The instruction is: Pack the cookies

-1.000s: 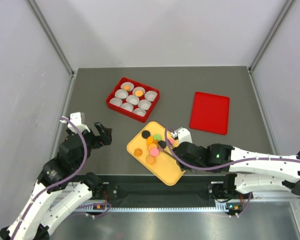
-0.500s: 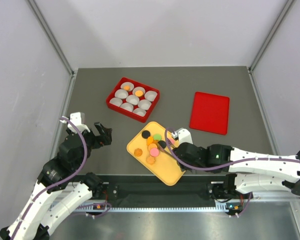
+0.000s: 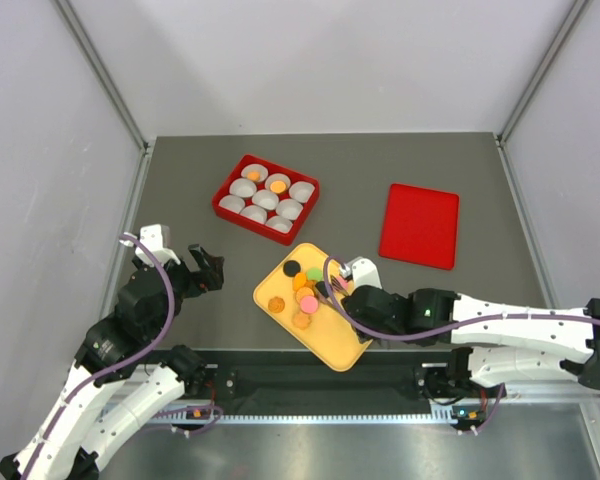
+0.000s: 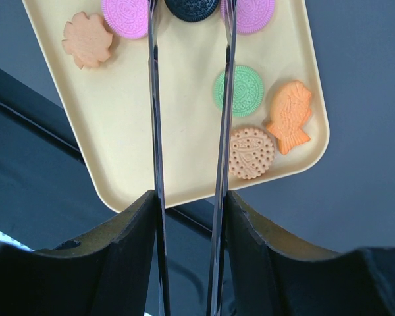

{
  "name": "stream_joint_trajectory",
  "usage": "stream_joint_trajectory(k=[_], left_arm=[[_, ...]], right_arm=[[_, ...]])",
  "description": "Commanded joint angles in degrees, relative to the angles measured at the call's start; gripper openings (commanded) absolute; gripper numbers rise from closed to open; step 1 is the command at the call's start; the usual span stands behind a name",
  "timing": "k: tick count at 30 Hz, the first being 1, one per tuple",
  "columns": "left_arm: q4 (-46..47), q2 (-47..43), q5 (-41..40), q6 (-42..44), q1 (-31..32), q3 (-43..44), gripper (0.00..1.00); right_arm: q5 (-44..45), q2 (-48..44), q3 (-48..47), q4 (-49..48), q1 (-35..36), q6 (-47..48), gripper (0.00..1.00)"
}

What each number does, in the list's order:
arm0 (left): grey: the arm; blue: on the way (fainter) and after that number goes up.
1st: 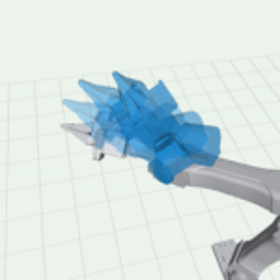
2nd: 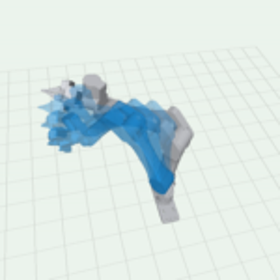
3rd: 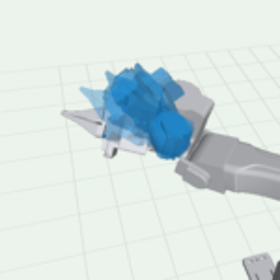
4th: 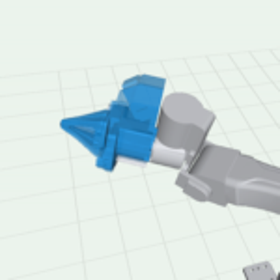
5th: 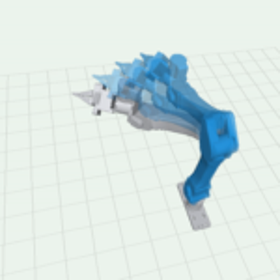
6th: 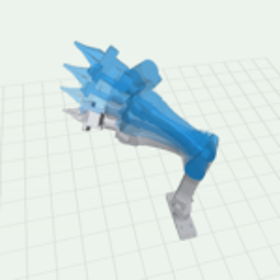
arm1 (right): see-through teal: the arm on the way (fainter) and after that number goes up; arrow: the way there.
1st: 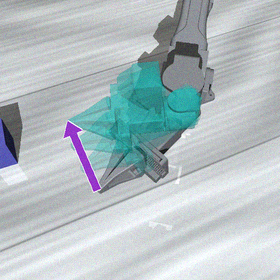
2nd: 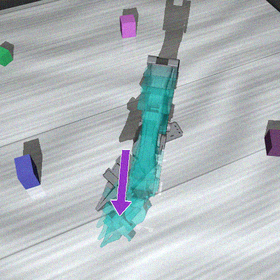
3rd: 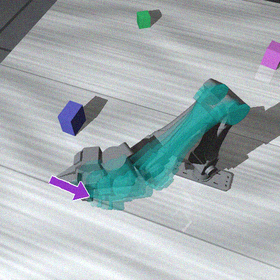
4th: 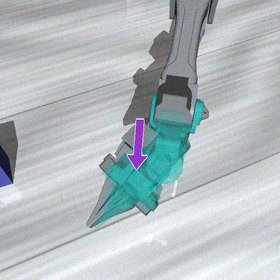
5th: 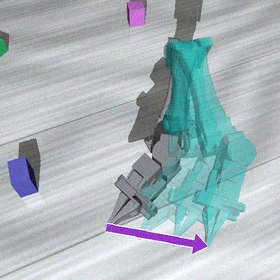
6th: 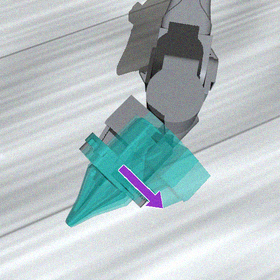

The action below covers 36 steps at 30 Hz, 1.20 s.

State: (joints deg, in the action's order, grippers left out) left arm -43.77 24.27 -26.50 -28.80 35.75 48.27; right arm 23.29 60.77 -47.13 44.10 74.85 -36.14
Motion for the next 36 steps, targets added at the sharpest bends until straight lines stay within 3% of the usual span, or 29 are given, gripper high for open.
stream_joint_trajectory(k=[1,18,20,30,36], left_arm=[[1.49,0.51,-0.66,0.32,0.11,-0.19,0.97],[1.49,0.34,-0.74,0.23,0.11,-0.19,0.97],[1.49,0.51,-0.74,0.23,0.11,-0.19,0.97],[1.41,0.43,-0.66,0.23,0.11,-0.19,0.97],[1.58,0.43,-0.48,0.23,0.11,-0.19,0.97]], right_arm=[[1.23,0.31,0.2,-2.88,0.47,0.19,0.44],[0.0,0.66,0.38,-4.02,-0.23,0.9,0.41],[0.18,0.05,0.29,-3.76,-0.4,0.9,0.38],[3.96,-3.91,-8.4,3.71,-1.9,3.0,0.3],[3.96,-1.89,-13.75,2.49,-5.76,6.95,0.3]])
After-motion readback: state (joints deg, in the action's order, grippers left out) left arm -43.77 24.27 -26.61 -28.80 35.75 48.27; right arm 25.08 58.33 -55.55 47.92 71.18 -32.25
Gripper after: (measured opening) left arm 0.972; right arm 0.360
